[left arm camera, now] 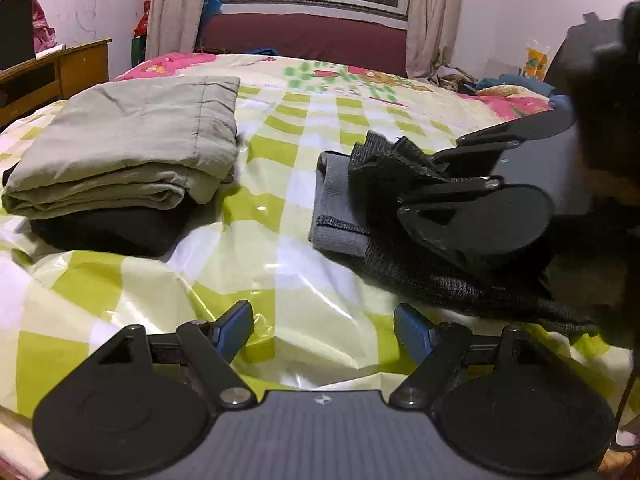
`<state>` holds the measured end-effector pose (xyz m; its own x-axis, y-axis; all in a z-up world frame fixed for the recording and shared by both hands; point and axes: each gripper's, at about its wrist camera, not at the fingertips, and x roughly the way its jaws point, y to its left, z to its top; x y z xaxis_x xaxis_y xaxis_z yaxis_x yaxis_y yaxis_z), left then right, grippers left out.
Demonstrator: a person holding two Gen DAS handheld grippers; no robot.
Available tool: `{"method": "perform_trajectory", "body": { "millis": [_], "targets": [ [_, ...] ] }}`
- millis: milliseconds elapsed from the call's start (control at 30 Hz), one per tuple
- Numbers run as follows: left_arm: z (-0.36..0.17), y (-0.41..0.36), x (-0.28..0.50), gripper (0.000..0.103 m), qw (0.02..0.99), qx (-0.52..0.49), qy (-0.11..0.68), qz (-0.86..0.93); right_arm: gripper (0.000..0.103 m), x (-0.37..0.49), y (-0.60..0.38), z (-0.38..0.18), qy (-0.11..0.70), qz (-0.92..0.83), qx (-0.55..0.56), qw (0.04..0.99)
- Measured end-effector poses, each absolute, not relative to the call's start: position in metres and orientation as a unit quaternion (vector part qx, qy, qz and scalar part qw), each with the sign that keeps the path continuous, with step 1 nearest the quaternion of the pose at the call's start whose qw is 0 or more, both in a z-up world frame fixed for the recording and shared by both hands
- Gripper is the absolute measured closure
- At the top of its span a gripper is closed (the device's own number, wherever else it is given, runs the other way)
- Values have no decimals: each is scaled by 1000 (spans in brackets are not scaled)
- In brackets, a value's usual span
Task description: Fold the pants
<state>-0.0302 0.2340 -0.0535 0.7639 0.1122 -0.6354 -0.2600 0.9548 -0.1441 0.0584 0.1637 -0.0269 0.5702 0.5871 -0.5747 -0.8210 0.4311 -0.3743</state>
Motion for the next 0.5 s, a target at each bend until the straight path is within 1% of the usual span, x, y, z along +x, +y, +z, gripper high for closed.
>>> {"method": "perform_trajectory", "body": {
  "millis": [100, 233, 400, 433, 467, 500],
  "targets": [
    [-53, 233, -32, 12, 931, -111, 331, 102, 96, 68, 168, -29, 198, 426, -299, 831],
    [-50, 229, -31, 12, 930, -102, 337, 103, 97, 72, 166, -22, 185, 421, -279, 843],
    [-47, 224, -33, 12, 928, -96, 344, 105, 97, 66, 168, -27, 160, 417, -287, 847],
    [-46, 223, -34, 12, 928, -93, 345, 106, 95, 66, 170, -30, 159, 418, -291, 846],
    [-45, 222, -35, 12, 927, -91, 347, 107, 87, 67, 173, -36, 166, 424, -298, 839],
    [-44, 221, -36, 12, 926, -89, 350, 108, 77, 67, 177, -42, 175, 430, -309, 830]
  ]
}}
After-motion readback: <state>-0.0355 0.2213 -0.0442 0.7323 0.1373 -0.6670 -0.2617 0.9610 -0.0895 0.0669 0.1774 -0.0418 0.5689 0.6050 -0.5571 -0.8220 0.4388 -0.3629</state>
